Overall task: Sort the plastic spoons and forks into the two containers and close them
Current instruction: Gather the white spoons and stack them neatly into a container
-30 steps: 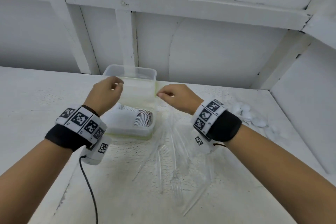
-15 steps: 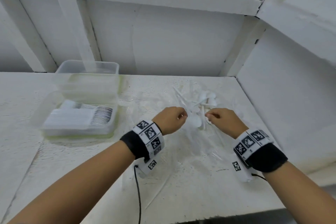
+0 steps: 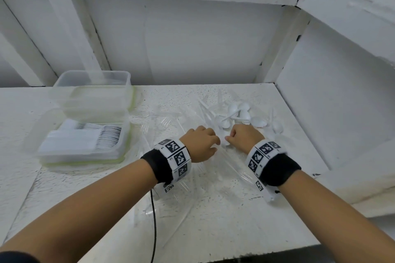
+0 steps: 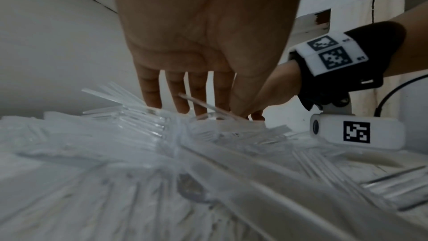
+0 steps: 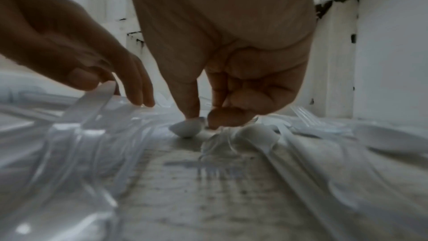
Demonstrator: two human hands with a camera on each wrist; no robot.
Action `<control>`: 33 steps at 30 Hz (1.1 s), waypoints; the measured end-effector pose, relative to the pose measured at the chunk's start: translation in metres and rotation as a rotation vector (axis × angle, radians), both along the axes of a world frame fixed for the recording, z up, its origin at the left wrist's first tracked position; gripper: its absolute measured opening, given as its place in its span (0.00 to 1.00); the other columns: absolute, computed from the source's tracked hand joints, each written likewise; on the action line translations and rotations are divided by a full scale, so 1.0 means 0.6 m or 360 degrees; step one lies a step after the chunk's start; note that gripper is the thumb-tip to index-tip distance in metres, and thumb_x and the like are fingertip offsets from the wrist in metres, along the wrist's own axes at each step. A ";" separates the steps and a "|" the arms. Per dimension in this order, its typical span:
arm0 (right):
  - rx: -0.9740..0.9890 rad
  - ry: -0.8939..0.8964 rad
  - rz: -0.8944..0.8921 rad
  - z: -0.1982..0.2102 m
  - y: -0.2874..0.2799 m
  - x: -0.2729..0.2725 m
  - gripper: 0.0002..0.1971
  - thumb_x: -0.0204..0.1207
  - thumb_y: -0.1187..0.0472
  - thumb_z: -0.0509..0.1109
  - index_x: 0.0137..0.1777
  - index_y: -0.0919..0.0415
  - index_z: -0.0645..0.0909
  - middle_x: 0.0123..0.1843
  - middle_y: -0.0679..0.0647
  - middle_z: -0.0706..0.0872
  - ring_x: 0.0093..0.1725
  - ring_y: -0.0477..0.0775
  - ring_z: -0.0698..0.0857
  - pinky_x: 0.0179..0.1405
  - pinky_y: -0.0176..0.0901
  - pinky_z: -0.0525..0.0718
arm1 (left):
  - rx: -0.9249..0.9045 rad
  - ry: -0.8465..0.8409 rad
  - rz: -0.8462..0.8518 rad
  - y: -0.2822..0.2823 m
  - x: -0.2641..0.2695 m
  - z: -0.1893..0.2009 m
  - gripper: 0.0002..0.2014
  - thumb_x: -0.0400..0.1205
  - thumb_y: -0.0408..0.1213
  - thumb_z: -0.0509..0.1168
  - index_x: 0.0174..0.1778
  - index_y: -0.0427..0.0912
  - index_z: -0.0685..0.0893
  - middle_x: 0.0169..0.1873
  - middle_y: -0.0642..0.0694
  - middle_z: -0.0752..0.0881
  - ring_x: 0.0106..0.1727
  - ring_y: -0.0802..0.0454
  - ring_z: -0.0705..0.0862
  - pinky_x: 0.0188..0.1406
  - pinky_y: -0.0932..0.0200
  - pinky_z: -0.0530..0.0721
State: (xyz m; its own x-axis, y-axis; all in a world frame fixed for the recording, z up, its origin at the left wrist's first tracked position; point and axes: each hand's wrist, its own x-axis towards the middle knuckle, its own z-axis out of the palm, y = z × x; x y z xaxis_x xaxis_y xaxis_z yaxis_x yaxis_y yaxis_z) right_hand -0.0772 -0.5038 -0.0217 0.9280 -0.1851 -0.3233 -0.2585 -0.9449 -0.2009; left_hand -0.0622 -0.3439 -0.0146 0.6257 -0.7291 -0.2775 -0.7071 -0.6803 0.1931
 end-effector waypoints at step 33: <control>0.1439 -0.0867 -0.0290 0.121 0.079 -0.076 0.12 0.75 0.50 0.70 0.54 0.53 0.77 0.44 0.48 0.84 0.40 0.43 0.84 0.34 0.38 0.82 | -0.1191 0.0513 0.0566 0.055 -0.044 0.068 0.14 0.85 0.46 0.56 0.38 0.42 0.76 0.28 0.50 0.73 0.27 0.57 0.68 0.28 0.65 0.67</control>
State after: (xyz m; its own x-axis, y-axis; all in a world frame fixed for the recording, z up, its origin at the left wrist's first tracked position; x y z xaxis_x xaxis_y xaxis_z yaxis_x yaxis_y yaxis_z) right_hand -0.1230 -0.4564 0.0509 0.9712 -0.2350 0.0397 -0.0449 -0.3439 -0.9379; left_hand -0.0886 -0.3109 0.0261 0.8235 -0.5672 -0.0078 -0.3125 -0.4650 0.8283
